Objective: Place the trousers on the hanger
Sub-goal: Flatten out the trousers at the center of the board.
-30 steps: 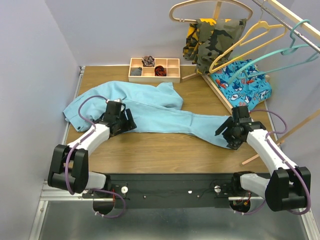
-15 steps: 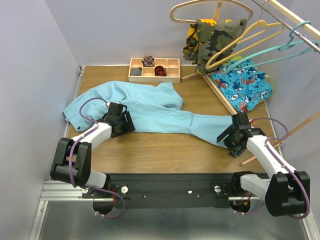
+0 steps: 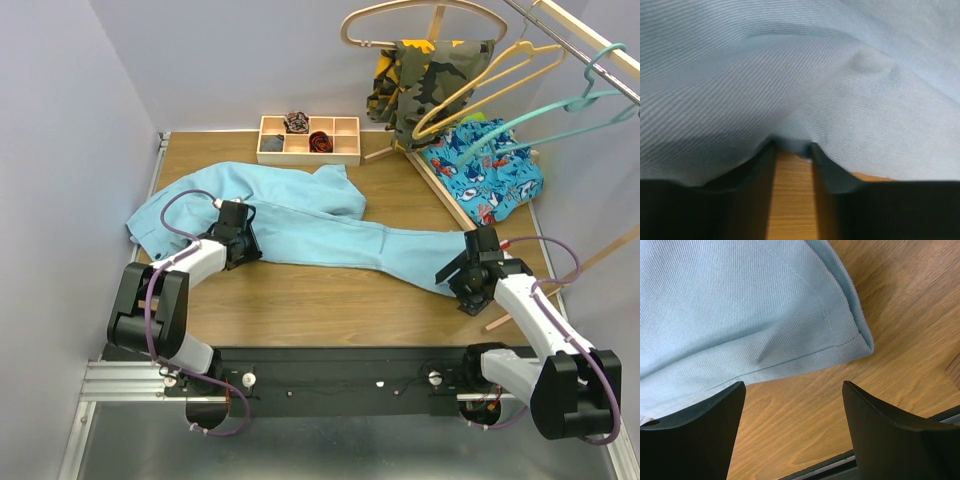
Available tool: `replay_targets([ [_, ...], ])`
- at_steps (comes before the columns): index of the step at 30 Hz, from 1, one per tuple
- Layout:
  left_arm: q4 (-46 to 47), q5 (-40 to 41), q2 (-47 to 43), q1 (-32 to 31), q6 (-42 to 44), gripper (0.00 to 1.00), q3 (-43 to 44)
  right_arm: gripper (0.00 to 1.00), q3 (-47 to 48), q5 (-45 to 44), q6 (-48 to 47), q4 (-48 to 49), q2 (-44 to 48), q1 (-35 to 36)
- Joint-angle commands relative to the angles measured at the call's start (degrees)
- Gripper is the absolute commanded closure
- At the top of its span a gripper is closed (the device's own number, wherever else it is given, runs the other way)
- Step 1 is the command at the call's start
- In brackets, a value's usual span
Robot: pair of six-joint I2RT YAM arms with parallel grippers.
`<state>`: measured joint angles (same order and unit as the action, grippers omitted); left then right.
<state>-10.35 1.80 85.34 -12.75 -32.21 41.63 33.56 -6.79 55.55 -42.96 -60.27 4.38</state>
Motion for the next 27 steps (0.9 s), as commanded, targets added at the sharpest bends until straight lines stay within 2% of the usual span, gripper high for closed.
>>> replay_targets([
  [1,-0.8,1.8,2.1,-0.1,0.9,0.77,-0.2,0.14,-0.9,-4.3,3.2,-0.5,1.7,-0.7],
  [2,-0.9,1.9,2.2,-0.1,1.2,0.85,-0.4,0.14,-1.0,-4.7,3.2,-0.5,1.8,-0.6],
  [6,-1.3,1.7,1.6,-0.1,1.3,1.00,-0.3,0.14,-1.9,-6.0,3.9,-0.5,2.4,-0.7],
  [10,-4.1,0.9,-1.1,0.0,1.4,1.00,0.2,0.15,-2.6,-7.1,4.1,-0.5,2.6,-0.7],
  [20,-16.8,-1.0,-15.9,0.0,-0.6,1.00,0.2,0.15,-1.6,-8.1,3.0,-0.4,2.9,-0.7],
  [27,-25.0,-1.0,-21.2,0.0,-1.2,1.00,0.7,0.15,-0.4,-8.2,0.4,0.5,1.3,-0.6],
])
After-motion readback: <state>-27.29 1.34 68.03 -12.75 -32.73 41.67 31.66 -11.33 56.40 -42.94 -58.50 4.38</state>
